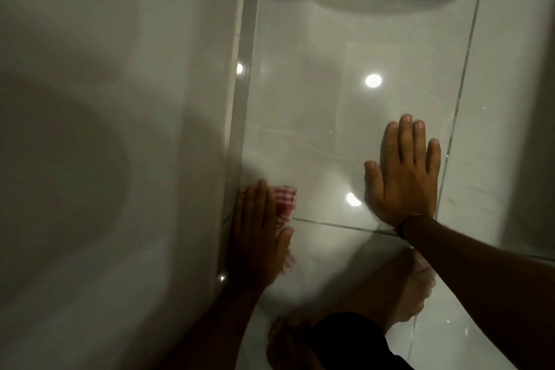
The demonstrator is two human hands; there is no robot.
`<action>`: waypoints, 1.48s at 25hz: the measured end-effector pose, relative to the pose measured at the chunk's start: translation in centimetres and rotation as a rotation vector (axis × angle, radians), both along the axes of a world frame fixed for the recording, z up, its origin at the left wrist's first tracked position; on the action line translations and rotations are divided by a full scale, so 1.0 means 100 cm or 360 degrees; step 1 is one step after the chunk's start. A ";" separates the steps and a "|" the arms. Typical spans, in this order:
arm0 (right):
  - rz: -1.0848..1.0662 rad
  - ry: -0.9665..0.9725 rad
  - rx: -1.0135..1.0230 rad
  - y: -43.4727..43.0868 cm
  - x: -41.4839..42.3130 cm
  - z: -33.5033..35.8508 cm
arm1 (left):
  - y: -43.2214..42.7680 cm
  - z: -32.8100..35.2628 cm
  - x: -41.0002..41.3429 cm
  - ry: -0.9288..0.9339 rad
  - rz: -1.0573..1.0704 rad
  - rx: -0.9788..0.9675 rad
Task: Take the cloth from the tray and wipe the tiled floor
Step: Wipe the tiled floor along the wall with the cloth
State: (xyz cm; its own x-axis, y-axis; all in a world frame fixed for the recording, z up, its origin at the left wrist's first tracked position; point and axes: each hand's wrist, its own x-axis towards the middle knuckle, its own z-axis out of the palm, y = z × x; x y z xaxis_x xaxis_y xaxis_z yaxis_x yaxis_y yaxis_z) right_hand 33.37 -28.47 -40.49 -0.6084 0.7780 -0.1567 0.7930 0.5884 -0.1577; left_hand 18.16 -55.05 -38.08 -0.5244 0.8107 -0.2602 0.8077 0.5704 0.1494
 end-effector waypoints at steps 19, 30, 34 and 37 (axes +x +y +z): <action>-0.0010 0.0042 0.0005 0.001 -0.001 0.001 | 0.148 -0.004 -0.094 0.0028 0.0020 0.0211; 0.0002 -0.0051 -0.0311 0.007 -0.006 0.030 | 0.075 0.002 -0.046 -0.0121 0.0209 0.0740; -0.0045 -0.0062 -0.0410 0.014 -0.001 0.105 | 0.102 0.073 -0.054 -0.0530 0.0554 0.0747; -0.0060 -0.0078 -0.0327 0.025 -0.002 0.180 | 0.139 0.150 -0.063 -0.0652 0.0600 0.0721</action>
